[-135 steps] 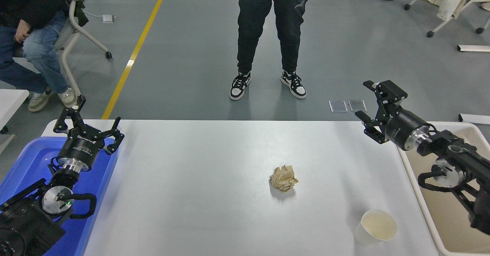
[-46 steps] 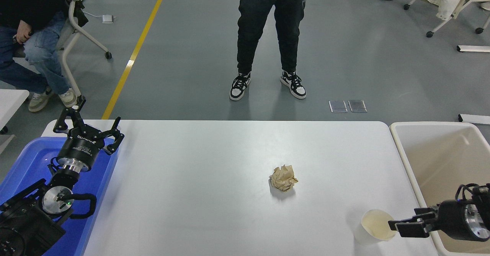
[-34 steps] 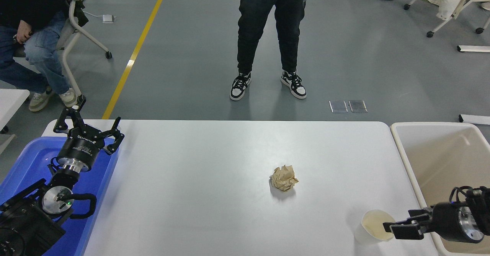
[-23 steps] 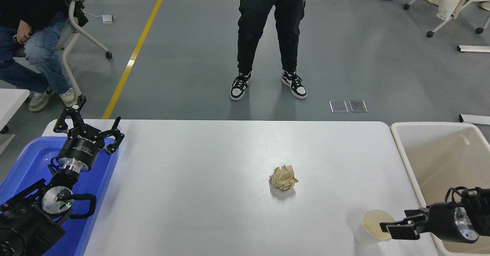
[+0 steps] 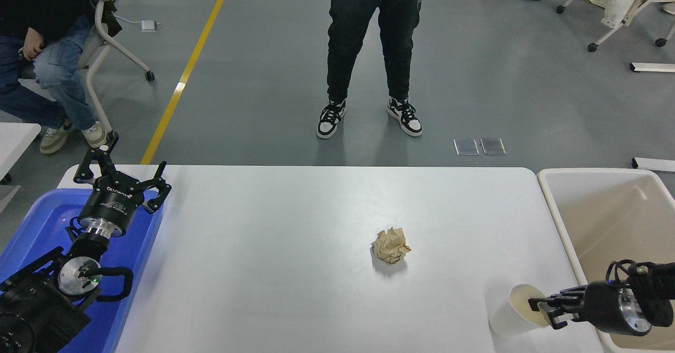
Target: Clean the table surface
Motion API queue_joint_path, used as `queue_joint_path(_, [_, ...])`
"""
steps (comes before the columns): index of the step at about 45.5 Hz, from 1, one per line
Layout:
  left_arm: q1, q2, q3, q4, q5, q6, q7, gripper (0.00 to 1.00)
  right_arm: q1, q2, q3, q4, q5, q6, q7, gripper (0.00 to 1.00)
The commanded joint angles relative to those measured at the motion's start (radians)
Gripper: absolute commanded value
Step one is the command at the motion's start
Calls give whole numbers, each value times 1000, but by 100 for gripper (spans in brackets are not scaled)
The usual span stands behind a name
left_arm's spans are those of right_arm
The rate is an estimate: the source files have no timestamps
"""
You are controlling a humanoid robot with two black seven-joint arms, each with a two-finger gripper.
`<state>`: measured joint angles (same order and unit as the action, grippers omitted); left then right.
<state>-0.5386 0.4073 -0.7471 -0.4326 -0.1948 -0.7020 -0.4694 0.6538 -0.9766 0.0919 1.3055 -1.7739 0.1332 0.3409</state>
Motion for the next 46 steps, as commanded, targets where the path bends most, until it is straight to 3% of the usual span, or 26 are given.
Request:
queue_joint_path(1, [0, 1, -1, 0, 0, -1, 0, 100, 9, -13, 12, 5, 4, 2, 3, 0])
queue_joint_path(31, [0, 1, 0, 0, 0, 1, 0, 100, 225, -330, 45, 262, 133, 17, 17, 0])
queue_joint_path(46, [0, 1, 0, 0, 0, -1, 0, 100, 475, -494, 46, 391, 202, 193, 44, 0])
